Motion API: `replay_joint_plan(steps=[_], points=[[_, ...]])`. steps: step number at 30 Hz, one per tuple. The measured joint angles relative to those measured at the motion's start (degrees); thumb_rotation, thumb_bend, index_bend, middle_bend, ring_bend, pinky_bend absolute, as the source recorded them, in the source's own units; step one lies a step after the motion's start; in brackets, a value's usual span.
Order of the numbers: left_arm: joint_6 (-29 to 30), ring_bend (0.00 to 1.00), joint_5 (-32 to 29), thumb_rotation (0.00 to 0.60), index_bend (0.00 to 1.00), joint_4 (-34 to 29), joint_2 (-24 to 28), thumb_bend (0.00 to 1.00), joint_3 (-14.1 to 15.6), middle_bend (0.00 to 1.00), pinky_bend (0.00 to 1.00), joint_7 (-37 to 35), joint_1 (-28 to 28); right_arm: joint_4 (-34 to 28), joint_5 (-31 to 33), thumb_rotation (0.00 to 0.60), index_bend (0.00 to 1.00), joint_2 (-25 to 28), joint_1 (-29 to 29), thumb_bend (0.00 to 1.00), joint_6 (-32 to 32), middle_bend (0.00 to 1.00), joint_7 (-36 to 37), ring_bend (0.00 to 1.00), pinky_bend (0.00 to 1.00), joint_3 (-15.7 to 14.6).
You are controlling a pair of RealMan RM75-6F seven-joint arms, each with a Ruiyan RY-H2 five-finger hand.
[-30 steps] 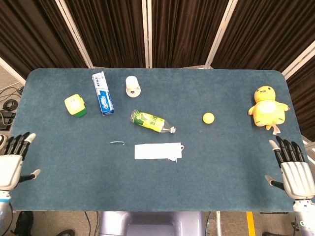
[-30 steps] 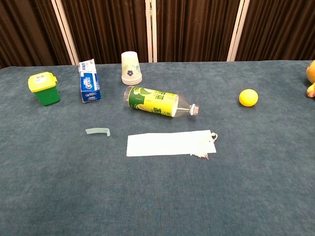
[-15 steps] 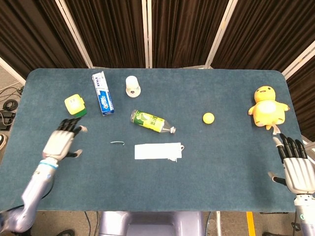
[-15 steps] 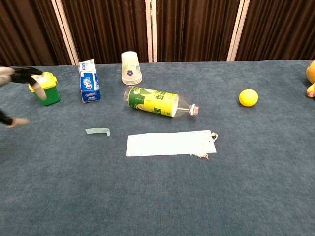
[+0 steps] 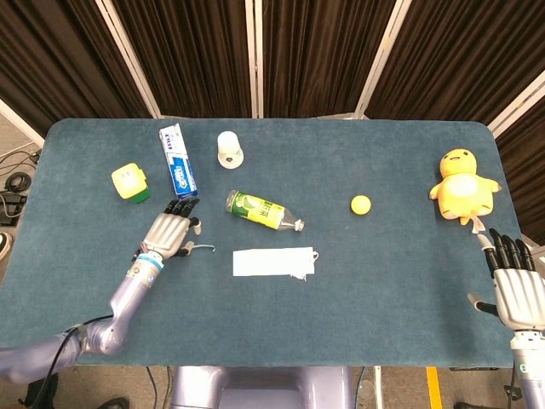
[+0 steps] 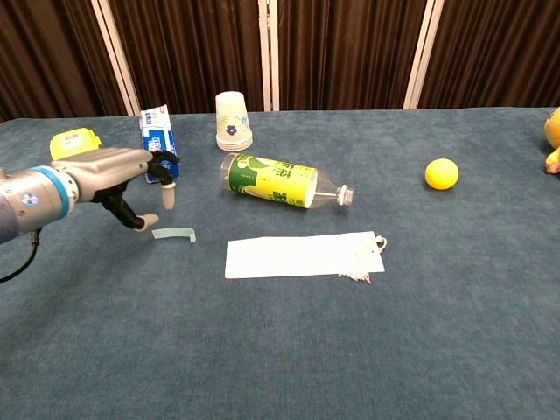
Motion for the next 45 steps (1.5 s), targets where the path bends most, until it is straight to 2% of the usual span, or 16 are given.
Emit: replay_joint_plan(steps=[6,16,28,31,38,45], points=[[-1.2,0.00,-1.1,0.600,0.45,2.3,-2.3,0.43,0.9,0.00,0.00,0.0,-2.0,0.7,1.0,0.600,0.03,-0.3,0.2,0.00,-0.7,0.00,0.1,0.00,0.00,0.2],[-1.1,0.00,-2.3,0.600,0.48,3.2,-3.2,0.43,2.5,0.00,0.00,-0.3,-2.5,1.4,1.7,0.600,0.03,-0.4,0.4,0.00,-1.3,0.00,0.4,0.00,0.00,0.3],[-0.4,0.00,-3.1,0.600,0.53,4.2,-4.1,0.54,3.4,0.00,0.00,-0.6,-3.1,1.1,1.6,0.600,0.03,-0.2,0.2,0.00,-1.0,0.00,0.9,0.00,0.00,0.3],[0.0,0.00,-3.1,0.600,0.55,4.1,-4.2,0.54,3.5,0.00,0.00,-0.4,-3.2,1.2,1.6,0.600,0.03,-0.1,0.2,0.00,-0.9,0.00,1.0,0.00,0.00,0.2],[1.8,0.00,-1.7,0.600,0.58,1.9,-3.4,0.54,3.6,0.00,0.00,-0.7,-3.3,1.0,1.5,0.600,0.03,0.1,0.2,0.00,-0.8,0.00,1.6,0.00,0.00,0.3],[4.4,0.00,1.1,0.600,0.59,-3.0,-1.4,0.54,3.5,0.00,0.00,-0.1,-3.6,0.8,1.4,0.600,0.03,0.4,0.1,0.00,-0.7,0.00,2.2,0.00,0.00,0.4]])
